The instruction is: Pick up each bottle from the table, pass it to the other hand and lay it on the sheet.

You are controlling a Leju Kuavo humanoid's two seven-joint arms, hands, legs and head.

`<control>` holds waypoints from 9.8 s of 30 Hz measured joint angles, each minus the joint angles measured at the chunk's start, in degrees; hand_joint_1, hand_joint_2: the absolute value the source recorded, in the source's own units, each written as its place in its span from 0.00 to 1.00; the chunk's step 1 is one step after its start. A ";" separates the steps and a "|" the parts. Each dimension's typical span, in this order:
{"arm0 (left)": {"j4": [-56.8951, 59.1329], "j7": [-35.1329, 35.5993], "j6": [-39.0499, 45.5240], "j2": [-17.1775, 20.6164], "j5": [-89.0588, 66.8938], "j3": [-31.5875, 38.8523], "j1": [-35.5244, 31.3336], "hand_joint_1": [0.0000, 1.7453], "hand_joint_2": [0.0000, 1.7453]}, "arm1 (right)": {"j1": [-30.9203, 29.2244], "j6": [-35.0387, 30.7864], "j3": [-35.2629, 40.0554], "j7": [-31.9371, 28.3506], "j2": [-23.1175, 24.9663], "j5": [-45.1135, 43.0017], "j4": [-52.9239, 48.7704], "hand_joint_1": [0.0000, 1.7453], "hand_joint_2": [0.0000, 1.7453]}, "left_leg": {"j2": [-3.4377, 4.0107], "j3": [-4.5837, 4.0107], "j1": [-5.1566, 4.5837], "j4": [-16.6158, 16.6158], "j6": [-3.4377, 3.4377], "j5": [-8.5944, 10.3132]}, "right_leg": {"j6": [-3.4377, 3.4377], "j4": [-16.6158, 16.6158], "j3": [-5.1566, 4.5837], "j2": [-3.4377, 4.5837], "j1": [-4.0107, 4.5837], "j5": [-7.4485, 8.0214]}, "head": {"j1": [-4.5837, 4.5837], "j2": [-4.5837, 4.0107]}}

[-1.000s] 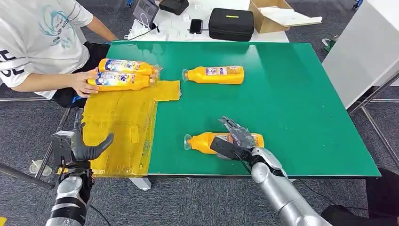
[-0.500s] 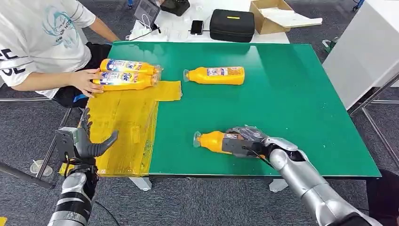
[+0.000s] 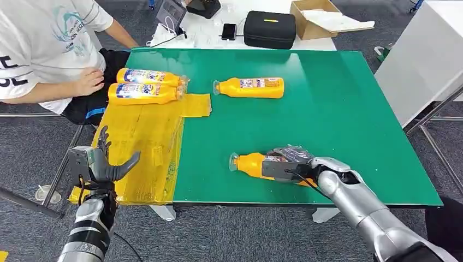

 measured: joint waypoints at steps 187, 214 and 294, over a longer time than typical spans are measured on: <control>22.16 9.31 21.92 9.86 -57.53 -28.83 -14.73 1.00 1.00 | 19.77 -43.34 -6.17 -38.12 35.71 -23.10 -15.28 0.00 0.00 | 0.56 -0.62 0.13 -0.03 -0.14 -0.02 | -0.15 0.09 -0.80 0.34 0.10 0.04 | 0.02 0.00; 24.13 3.67 3.85 9.99 -47.93 -26.73 -15.44 0.00 0.00 | 18.35 -38.84 -7.30 -38.12 38.07 -21.20 -6.69 0.00 0.00 | 0.40 -0.22 0.09 -0.05 -0.13 -0.03 | -0.15 0.08 -0.29 0.29 0.08 0.00 | 0.04 0.02; 1.85 -0.09 1.66 -0.85 4.06 4.48 -3.88 0.00 1.00 | -3.92 -6.51 -6.25 -1.18 11.26 6.84 13.27 1.00 1.00 | 0.43 0.21 0.07 -0.02 -0.10 -0.02 | -0.11 0.03 0.06 0.31 0.06 0.05 | 0.00 0.00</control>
